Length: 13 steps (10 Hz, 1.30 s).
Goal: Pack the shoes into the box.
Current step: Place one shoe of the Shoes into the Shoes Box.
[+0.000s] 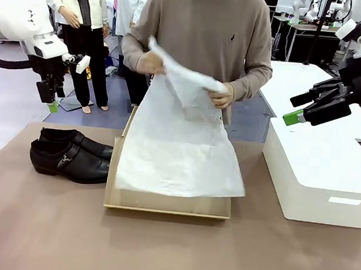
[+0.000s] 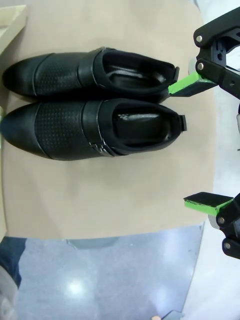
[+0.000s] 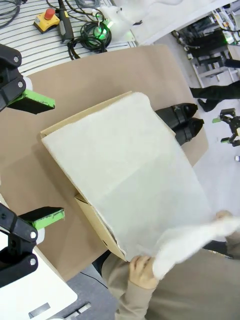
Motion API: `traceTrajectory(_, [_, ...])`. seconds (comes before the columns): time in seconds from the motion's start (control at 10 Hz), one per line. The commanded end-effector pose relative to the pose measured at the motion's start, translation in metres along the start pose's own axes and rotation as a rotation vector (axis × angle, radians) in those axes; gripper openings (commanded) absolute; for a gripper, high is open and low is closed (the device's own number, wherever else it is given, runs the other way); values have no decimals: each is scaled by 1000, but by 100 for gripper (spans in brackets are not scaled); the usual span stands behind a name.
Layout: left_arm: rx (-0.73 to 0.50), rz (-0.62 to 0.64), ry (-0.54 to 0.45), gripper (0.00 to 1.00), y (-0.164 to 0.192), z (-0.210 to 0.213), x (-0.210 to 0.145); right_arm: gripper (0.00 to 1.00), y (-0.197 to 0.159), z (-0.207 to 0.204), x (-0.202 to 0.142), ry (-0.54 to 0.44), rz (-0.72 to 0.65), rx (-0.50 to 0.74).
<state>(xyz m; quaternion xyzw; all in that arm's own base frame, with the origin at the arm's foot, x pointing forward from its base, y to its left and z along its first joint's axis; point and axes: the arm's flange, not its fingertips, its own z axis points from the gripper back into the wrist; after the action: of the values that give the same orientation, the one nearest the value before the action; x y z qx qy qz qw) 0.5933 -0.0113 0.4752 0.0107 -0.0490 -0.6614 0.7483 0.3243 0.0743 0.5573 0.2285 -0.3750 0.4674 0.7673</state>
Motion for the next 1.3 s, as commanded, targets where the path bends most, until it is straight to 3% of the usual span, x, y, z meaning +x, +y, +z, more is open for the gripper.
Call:
traceTrajectory(0.0, [-15,-29,4,100,3,-2,0,100,-3,-2,0,-22,23,16])
traceTrajectory(0.6, [-5,-2,-1,100,0,-3,2,100,-3,-2,0,-22,23,16])
traceTrajectory(1.2, [-65,25,-4,100,18,-38,-6,100,-3,-2,0,-22,23,16])
